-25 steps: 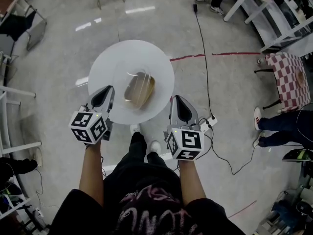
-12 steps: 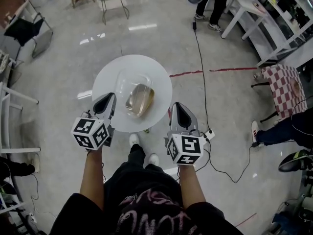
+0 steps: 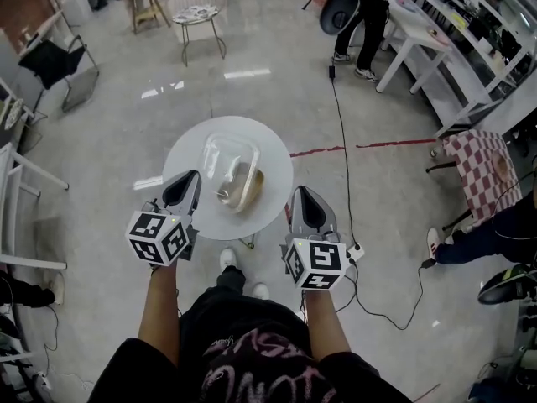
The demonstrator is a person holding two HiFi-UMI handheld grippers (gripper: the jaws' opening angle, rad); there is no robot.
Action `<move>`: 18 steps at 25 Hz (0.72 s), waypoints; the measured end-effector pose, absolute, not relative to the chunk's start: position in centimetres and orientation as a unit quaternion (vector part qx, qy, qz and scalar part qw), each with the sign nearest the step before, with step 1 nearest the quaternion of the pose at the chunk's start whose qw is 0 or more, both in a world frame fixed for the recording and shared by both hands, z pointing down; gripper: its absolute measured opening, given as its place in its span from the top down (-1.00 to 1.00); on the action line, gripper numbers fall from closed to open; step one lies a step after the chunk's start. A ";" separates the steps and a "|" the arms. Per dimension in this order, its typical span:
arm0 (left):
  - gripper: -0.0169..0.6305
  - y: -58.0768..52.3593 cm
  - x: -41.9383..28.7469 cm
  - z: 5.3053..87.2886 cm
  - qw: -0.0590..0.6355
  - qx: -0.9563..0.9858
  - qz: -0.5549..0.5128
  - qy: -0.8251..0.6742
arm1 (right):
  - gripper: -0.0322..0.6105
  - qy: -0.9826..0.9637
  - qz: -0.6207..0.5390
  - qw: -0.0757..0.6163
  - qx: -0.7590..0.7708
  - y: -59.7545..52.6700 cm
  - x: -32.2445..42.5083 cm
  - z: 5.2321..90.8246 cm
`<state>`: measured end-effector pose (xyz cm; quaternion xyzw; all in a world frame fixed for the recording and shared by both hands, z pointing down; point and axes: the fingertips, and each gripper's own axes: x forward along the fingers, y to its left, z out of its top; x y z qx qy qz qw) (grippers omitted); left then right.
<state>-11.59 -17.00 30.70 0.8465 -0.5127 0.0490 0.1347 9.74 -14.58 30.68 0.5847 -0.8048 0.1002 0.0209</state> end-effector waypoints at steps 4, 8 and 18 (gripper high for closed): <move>0.91 -15.7 -11.9 29.3 0.127 0.844 0.041 -0.519 | 0.91 -0.809 0.090 0.019 0.581 -13.5 9.6 29.2; 0.91 -14.4 -12.6 28.2 0.117 0.841 0.033 -0.527 | 0.91 -0.815 0.076 0.016 0.574 -12.6 9.0 27.9; 0.91 -12.3 -13.3 27.2 0.102 0.838 0.025 -0.535 | 0.91 -0.822 0.062 0.011 0.566 -11.1 8.3 27.0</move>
